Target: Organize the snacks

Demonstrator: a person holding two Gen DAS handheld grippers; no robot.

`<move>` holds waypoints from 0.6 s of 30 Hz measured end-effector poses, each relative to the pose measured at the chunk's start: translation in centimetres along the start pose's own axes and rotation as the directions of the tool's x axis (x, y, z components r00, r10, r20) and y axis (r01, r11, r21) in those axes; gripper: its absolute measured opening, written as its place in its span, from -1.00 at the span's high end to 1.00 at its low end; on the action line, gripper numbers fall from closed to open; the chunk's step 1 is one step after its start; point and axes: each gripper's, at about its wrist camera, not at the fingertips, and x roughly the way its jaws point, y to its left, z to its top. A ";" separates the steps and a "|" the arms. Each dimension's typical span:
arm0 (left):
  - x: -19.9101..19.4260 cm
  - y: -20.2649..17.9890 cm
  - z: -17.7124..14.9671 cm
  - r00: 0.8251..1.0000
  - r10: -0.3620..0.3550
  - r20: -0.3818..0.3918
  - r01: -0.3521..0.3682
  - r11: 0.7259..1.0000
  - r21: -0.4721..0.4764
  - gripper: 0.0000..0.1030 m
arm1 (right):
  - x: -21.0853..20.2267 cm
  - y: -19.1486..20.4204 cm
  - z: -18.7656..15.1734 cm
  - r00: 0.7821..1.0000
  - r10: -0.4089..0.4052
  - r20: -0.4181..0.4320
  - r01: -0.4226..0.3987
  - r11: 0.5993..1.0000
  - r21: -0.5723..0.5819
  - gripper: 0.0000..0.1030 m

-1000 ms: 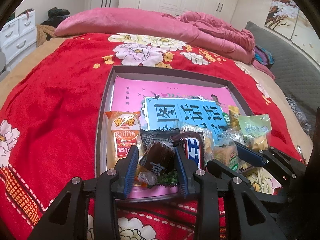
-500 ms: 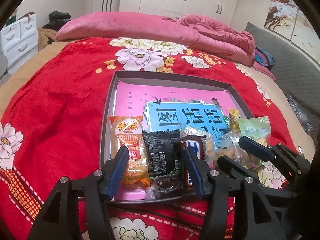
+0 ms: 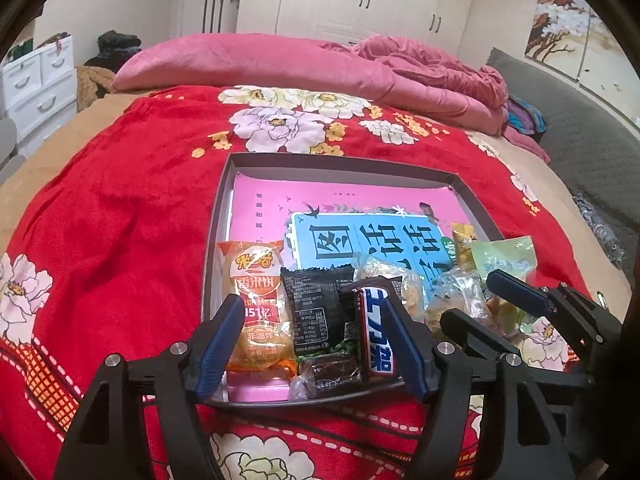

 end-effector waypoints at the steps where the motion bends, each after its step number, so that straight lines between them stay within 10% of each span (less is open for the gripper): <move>1: -0.1 0.0 0.0 1.000 -0.003 0.002 0.003 1.000 -0.002 -0.43 | -0.1 0.0 0.0 1.000 -0.003 0.003 0.003 1.000 0.001 -0.13; 18: -1.9 -0.9 -0.3 0.999 -0.014 0.048 0.013 1.000 0.023 -0.50 | -4.2 -2.3 1.0 0.979 -0.093 0.184 0.078 0.993 0.088 -0.57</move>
